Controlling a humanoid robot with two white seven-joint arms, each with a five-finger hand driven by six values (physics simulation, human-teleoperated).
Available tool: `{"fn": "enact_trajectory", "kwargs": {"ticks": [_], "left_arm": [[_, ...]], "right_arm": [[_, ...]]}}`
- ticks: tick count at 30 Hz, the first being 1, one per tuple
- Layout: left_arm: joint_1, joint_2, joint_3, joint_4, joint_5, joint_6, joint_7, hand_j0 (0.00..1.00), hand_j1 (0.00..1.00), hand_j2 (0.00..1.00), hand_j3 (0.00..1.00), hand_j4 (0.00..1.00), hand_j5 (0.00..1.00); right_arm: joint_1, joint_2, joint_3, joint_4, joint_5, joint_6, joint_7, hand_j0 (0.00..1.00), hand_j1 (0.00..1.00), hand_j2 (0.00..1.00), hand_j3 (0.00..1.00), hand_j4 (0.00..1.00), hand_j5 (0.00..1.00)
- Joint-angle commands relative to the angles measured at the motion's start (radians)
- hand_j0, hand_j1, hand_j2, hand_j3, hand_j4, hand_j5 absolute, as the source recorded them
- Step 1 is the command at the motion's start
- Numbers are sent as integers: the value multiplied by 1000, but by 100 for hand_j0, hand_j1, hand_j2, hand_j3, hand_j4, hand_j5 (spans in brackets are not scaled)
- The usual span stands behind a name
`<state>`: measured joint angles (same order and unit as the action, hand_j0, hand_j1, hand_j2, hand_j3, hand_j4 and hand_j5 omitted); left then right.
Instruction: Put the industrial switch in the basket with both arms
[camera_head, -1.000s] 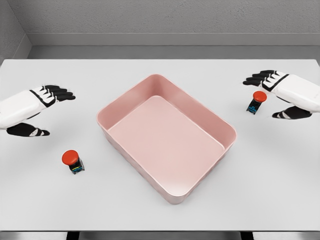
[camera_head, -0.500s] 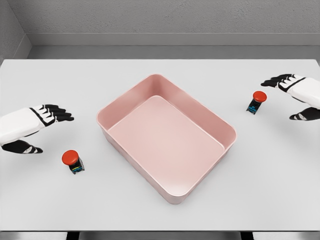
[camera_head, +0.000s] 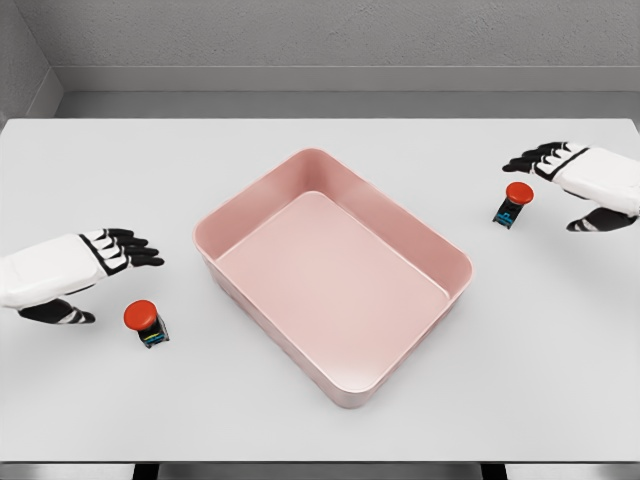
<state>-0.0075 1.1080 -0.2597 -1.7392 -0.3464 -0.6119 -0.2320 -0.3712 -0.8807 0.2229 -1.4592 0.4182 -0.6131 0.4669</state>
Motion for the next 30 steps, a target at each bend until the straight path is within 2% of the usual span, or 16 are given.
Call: {"fn": "enact_trajectory", "kwargs": {"ticks": [1,7,10,14,19,22,30], "left_arm": [[0,-7,-6,-2,-14,1,0,100,100,100,100,100,100],[0,-20,-15,-3,-36,1,0,100,100,100,100,100,100],[-2,-30,-29,-5,-48,1,0,100,100,100,100,100,100],[-2,-30,-43,-17,-63,1,0,100,100,100,100,100,100],[-3,-45,-49,-20,-77,1,0,100,100,100,100,100,100],[-3,-57,-49,-22,-83,1,-6,100,100,100,100,100,100],[-5,-71,-64,-48,-97,1,-7,100,100,100,100,100,100]], "right_arm": [[-6,17,42,-3,7,2,4,100,100,100,100,100,100],[-55,40,84,16,40,2,-2,100,100,100,100,100,100],[-103,68,130,95,73,2,-4,100,100,100,100,100,100],[-104,69,156,138,79,2,-8,100,100,100,100,100,100],[-114,69,164,151,83,2,-8,100,100,100,100,100,100],[-137,98,164,198,111,2,-8,100,100,100,100,100,100],[-175,121,202,214,140,2,-24,100,100,100,100,100,100]]}}
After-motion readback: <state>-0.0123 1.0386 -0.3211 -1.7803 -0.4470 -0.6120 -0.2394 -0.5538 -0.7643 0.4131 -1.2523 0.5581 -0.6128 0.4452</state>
